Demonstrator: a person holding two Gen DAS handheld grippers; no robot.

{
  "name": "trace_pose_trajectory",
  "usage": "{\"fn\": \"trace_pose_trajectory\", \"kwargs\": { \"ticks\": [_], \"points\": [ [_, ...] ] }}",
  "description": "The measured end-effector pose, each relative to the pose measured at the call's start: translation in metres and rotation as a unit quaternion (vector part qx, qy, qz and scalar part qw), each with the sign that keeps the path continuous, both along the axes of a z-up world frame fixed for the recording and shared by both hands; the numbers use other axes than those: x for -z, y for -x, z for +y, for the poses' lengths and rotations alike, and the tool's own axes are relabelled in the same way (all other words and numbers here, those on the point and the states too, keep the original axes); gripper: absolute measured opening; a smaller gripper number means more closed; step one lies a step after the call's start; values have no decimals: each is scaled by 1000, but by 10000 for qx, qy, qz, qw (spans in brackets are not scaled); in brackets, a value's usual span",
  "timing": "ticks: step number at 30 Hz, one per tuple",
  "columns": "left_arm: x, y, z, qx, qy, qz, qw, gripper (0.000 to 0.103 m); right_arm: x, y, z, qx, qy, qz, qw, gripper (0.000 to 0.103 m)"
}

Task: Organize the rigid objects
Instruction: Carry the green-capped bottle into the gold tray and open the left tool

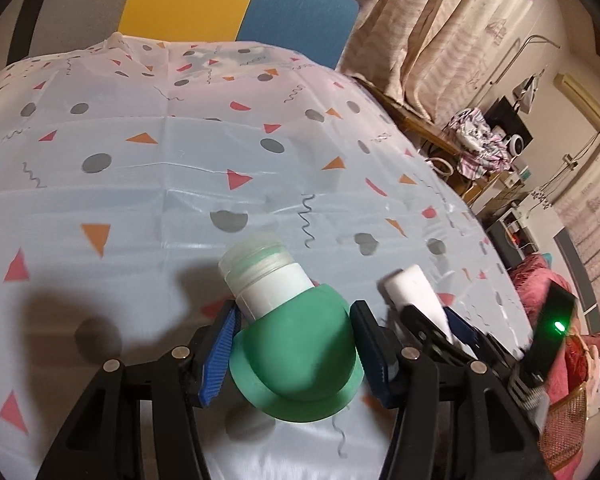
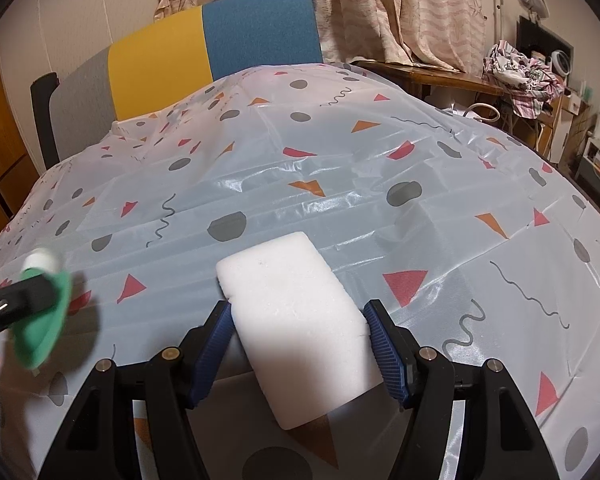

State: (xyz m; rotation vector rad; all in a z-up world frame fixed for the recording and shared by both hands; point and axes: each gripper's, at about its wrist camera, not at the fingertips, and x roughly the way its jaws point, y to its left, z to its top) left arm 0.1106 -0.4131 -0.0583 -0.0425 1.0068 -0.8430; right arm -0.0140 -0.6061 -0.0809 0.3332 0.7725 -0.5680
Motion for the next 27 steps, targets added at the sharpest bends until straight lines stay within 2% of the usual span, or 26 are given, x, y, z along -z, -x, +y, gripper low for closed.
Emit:
{"fn": "trace_pose_trajectory", "kwargs": {
  "ticks": [7, 15, 23, 27],
  "points": [
    [-16, 35, 33, 148, 169, -203, 9995, 57, 0, -4, 4, 8, 161, 138, 9998, 68],
    [-30, 68, 81, 200, 329, -252, 9989, 57, 0, -6, 8, 25, 326, 268, 9991, 68],
    [-44, 83, 128, 84, 458, -356, 9983, 57, -1, -9, 13, 36, 517, 394, 9979, 67],
    [-58, 87, 153, 2, 509, -561, 9971, 57, -3, -8, 17, 35, 656, 388, 9971, 66]
  ]
}}
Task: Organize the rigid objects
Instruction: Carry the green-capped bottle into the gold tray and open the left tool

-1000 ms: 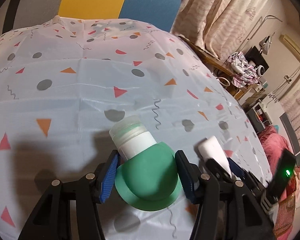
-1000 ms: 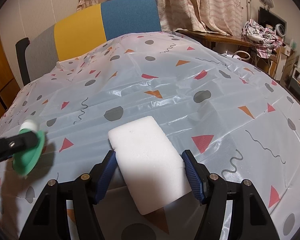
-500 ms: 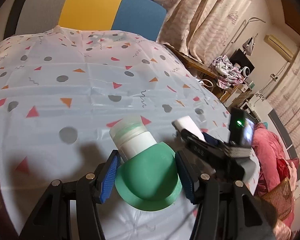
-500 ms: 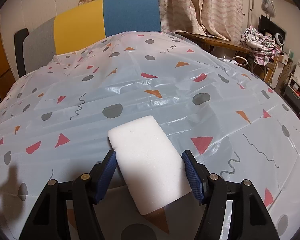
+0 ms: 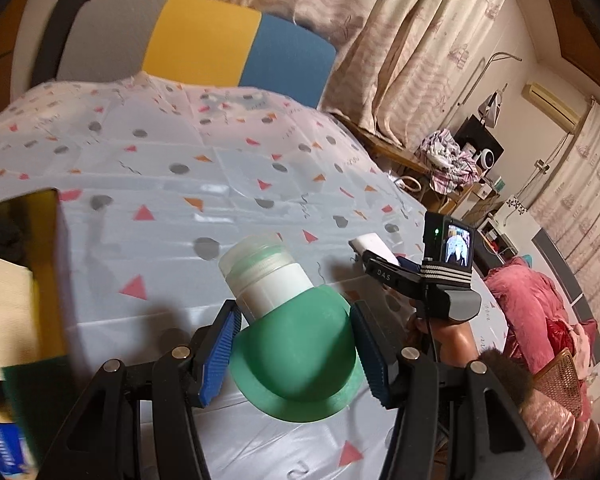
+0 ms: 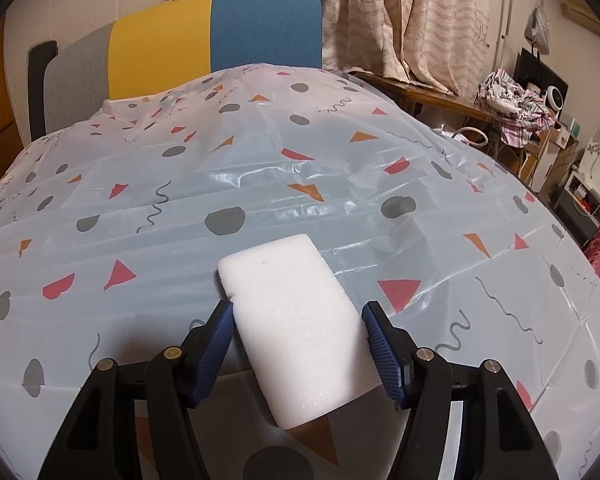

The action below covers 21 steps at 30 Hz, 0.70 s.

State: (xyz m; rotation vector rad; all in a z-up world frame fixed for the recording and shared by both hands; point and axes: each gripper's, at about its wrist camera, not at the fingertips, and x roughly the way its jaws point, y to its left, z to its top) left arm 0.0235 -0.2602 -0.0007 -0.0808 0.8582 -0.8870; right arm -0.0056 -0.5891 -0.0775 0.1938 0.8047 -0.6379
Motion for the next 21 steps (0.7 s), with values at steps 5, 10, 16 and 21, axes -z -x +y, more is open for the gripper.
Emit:
{"fn": "trace_pose_trajectory", "kwargs": {
  "ticks": [5, 10, 16, 21],
  "points": [
    [-11, -1, 35, -210, 84, -152, 9996, 57, -6, 3, 8, -37, 237, -70, 9997, 65],
    [-15, -11, 67, -508, 101, -255, 9983, 57, -13, 5, 21, -152, 539, -131, 9983, 65],
    [-13, -22, 105, -888, 198, -236, 9956, 57, -19, 8, 30, -220, 777, -175, 9966, 65],
    [-9, -29, 135, -1143, 256, -180, 9930, 57, -21, 10, 38, -306, 809, -90, 9962, 65]
  ]
}}
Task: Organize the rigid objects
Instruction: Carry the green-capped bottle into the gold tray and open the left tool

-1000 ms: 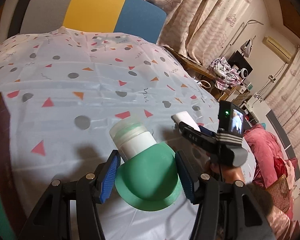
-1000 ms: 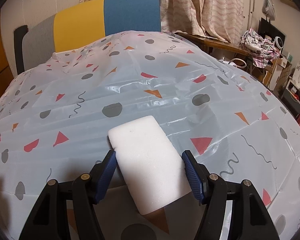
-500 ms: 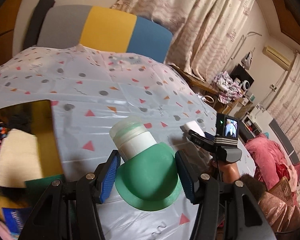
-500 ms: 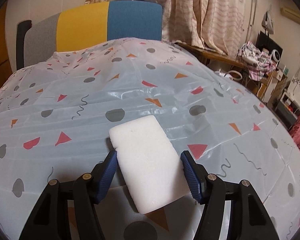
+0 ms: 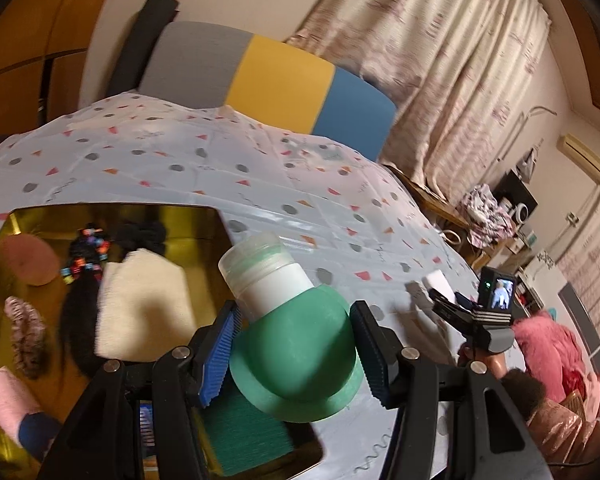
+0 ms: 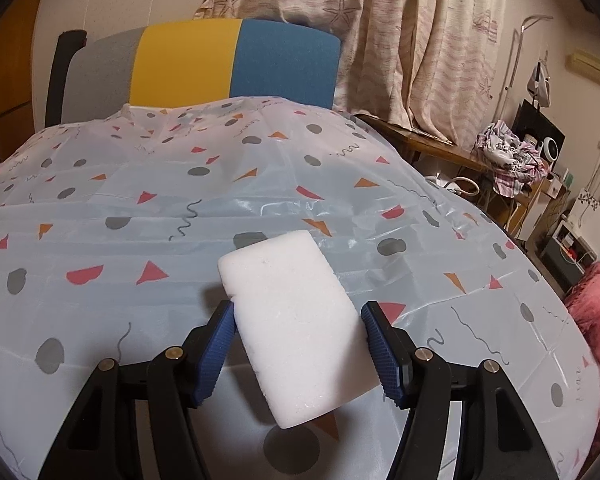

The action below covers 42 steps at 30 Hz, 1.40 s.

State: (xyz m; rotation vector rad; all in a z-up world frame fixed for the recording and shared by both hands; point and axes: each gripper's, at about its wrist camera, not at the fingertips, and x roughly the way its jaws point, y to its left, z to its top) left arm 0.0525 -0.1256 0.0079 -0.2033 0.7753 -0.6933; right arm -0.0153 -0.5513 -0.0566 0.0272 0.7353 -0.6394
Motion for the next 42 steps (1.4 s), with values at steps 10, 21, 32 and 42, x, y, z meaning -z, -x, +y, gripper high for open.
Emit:
{"fn": "trace_pose_trajectory", "kwargs": {
  "ticks": [10, 21, 32, 42],
  "points": [
    [11, -12, 54, -417, 47, 81, 9991, 57, -10, 13, 37, -355, -33, 184, 9992, 64],
    [25, -21, 90, -751, 21, 277, 9968, 57, -33, 34, 91, -564, -812, -327, 9946, 64],
    [42, -67, 117, -1295, -161, 674, 9892, 59, -56, 44, 154, -942, -1357, -763, 9833, 64],
    [40, -69, 131, -1602, -449, 628, 9841, 65, -65, 40, 195, -1347, -1521, -762, 9762, 64]
  ]
}}
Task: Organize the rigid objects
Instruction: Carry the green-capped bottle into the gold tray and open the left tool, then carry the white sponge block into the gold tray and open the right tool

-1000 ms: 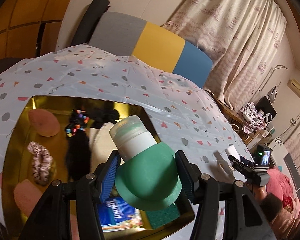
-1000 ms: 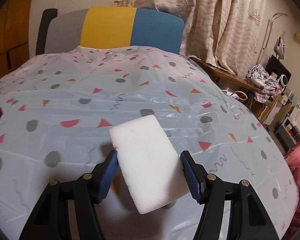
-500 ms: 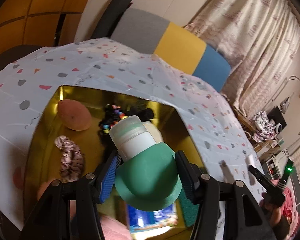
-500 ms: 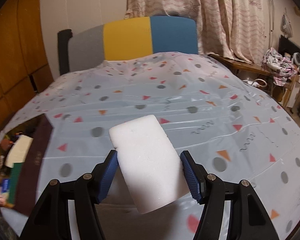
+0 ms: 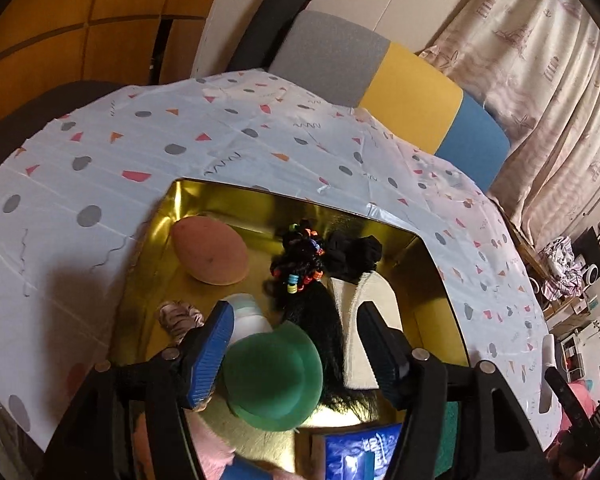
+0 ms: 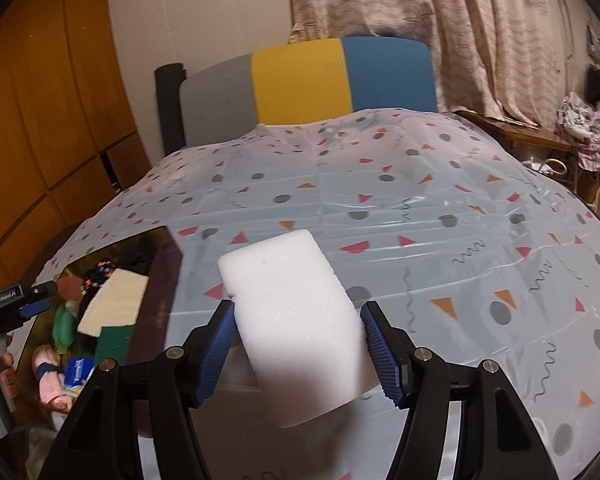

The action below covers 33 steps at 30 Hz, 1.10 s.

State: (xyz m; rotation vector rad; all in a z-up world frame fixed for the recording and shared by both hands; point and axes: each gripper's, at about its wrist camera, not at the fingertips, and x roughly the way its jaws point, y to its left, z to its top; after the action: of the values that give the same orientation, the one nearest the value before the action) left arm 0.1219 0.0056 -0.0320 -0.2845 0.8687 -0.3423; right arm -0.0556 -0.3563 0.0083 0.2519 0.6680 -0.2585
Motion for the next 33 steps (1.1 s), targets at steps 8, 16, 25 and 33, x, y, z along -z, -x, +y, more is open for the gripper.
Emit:
{"fn": "trace_pose_trajectory", "kwargs": {
  "ticks": [8, 16, 25, 33],
  "points": [
    [-10, 33, 7, 114, 26, -268, 9996, 65, 1, -10, 25, -362, -291, 96, 9989, 65],
    [-14, 64, -10, 555, -19, -457, 9974, 65, -3, -33, 64, -888, -539, 191, 9944, 65],
    [-13, 73, -4, 464, 116, -475, 9977, 65, -6, -77, 125, -1479, -378, 447, 9873, 65],
    [-11, 75, 1, 156, -302, -353, 9988, 65, 5, -126, 152, -1548, -388, 747, 9844, 66]
  ]
}}
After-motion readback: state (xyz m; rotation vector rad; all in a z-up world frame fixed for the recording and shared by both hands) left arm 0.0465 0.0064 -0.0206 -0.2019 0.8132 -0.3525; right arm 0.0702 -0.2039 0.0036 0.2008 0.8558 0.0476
